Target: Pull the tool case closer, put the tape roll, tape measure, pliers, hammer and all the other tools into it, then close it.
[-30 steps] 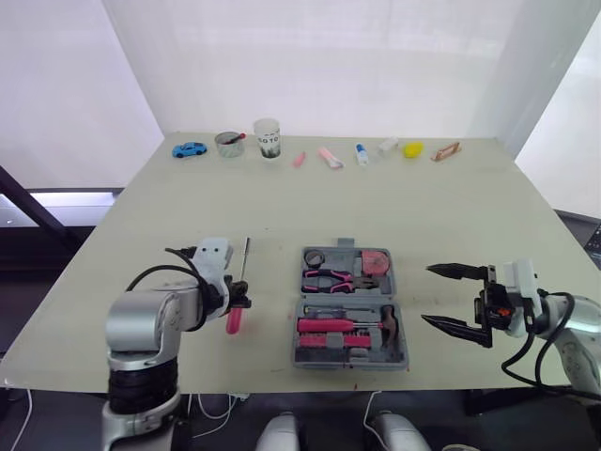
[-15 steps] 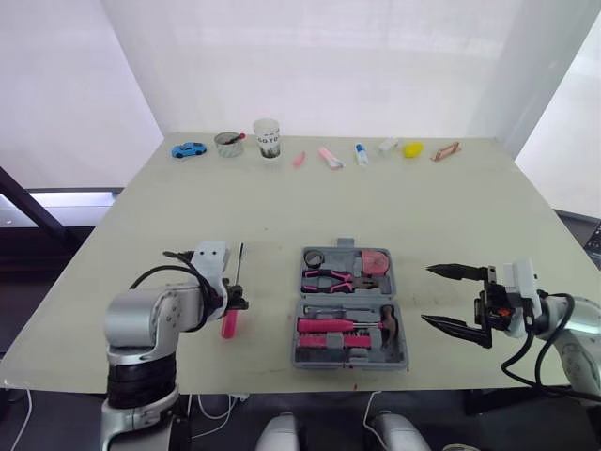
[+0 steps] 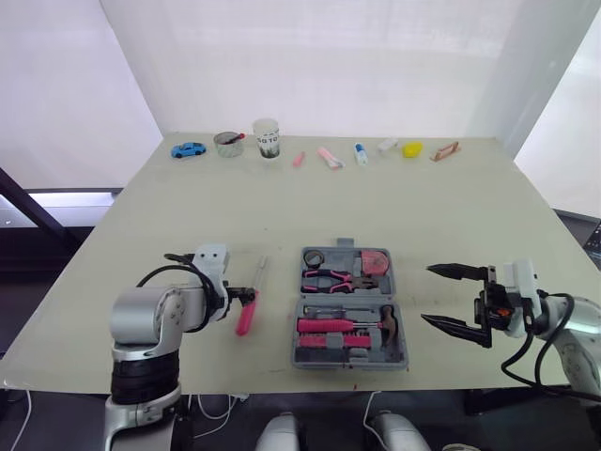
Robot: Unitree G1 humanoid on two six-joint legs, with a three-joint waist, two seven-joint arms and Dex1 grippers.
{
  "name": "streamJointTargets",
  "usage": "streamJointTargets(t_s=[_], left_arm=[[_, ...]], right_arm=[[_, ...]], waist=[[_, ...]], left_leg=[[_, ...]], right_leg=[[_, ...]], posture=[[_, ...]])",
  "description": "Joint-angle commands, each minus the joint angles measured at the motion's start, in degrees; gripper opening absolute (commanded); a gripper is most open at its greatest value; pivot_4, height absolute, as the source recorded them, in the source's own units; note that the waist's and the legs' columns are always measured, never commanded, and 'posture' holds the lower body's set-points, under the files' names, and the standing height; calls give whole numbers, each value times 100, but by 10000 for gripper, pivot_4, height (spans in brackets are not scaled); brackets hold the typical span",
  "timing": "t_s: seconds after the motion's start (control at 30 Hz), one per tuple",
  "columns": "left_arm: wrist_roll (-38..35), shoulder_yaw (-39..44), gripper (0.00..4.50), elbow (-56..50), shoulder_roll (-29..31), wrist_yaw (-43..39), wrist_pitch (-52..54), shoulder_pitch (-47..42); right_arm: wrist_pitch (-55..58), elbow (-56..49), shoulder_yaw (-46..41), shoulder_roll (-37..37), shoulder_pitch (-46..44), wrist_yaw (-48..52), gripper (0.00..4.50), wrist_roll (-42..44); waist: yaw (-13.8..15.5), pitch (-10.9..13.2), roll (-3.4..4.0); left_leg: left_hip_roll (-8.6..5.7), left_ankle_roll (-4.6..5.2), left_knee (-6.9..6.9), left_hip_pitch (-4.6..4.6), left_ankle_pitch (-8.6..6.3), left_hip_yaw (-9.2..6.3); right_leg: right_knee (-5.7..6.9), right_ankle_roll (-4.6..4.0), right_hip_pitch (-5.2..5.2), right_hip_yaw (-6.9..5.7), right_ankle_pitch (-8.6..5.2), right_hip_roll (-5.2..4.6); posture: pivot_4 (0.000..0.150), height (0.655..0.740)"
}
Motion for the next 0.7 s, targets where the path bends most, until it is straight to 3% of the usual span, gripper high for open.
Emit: streamJointTargets(t_s=[0.03, 0.3, 0.7], left_arm=[[162, -154, 44304, -361, -5, -17, -301, 244], [344, -229, 44304, -698, -600, 25, -1268, 879], [705, -724, 44304, -102, -733, -386, -3861, 1659]], right_arm=[[-108, -117, -66, 27, -37, -7, 45000, 46], [-109, -110, -84, 20, -14, 7, 45000, 45], [-106, -71, -76, 8, -70, 34, 45000, 29]], waist=[[-5, 0, 0], [7, 0, 1], [9, 0, 1]], left_leg=[[0, 0, 0, 0, 0, 0], [0, 0, -2, 0, 0, 1], [0, 0, -3, 0, 0, 4]], right_leg=[[0, 0, 0, 0, 0, 0], [-3, -1, 0, 1, 0, -3], [-5, -1, 0, 3, 0, -3]], posture=[[1500, 7400], [1500, 7400], [1500, 7400]])
